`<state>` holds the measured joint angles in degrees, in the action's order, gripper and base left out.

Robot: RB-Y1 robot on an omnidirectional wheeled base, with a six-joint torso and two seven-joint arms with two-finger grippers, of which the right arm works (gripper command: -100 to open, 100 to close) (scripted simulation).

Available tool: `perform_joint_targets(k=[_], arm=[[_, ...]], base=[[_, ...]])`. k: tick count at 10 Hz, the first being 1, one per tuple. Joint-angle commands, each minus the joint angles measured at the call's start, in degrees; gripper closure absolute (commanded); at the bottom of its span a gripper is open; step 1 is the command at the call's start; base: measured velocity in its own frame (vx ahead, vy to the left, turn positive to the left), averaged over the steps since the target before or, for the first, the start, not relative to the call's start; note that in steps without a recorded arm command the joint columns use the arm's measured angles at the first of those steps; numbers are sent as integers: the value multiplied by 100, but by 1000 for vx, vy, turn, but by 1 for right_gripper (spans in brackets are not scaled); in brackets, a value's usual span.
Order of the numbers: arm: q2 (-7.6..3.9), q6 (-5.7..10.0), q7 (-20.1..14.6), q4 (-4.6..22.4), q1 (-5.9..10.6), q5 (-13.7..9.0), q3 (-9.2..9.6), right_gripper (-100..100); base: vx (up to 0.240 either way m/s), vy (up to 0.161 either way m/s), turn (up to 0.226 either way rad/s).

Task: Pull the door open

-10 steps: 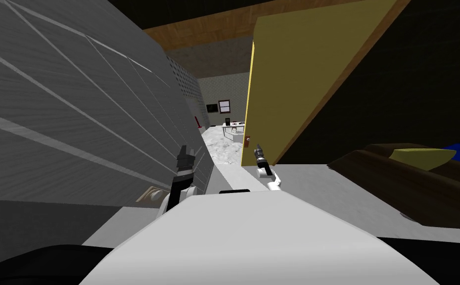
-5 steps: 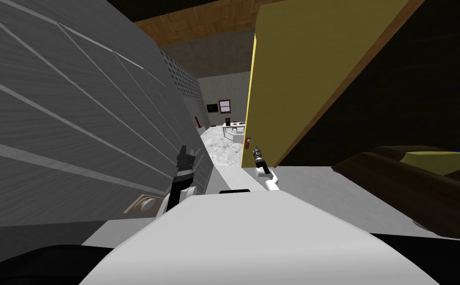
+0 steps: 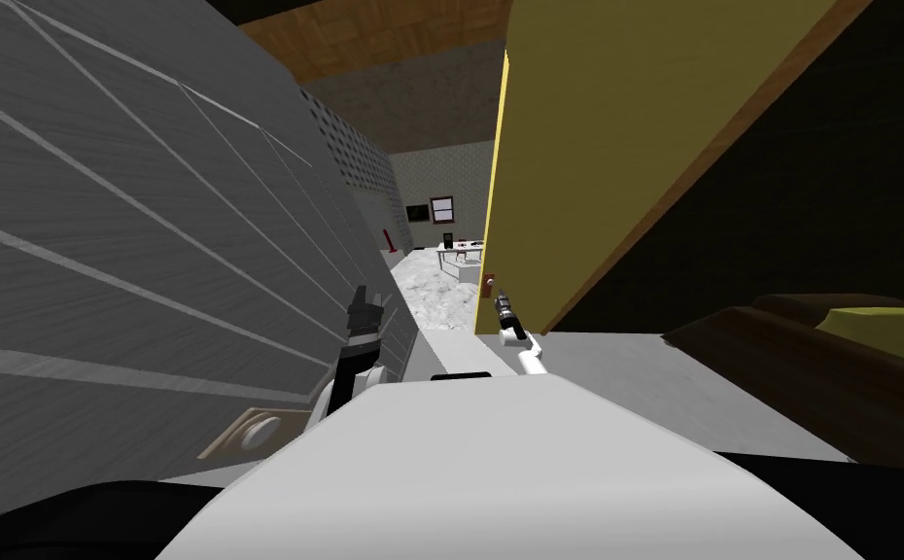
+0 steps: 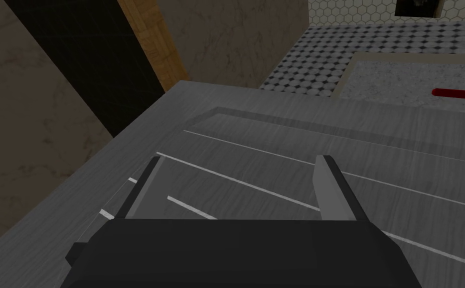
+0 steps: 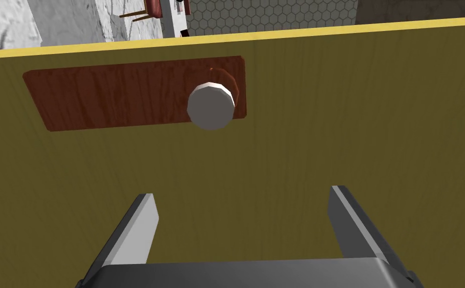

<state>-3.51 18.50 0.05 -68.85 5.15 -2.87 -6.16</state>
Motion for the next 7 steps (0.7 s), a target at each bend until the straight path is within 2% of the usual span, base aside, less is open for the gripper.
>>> perform_joint_targets(k=[1, 2, 3, 4, 7], arm=[[15, -66, 27, 177, 107, -21, -14, -100], [23, -87, 37, 251, 146, -29, -19, -100], [-1, -77, 15, 178, 106, -28, -10, -100], [-189, -38, -94, 279, 102, -96, -93, -100], [-548, 53, -311, 459, 79, -226, -254, -100]], base=[[138, -21, 10], [135, -27, 8], [62, -13, 5], [114, 16, 159], [196, 39, 169]])
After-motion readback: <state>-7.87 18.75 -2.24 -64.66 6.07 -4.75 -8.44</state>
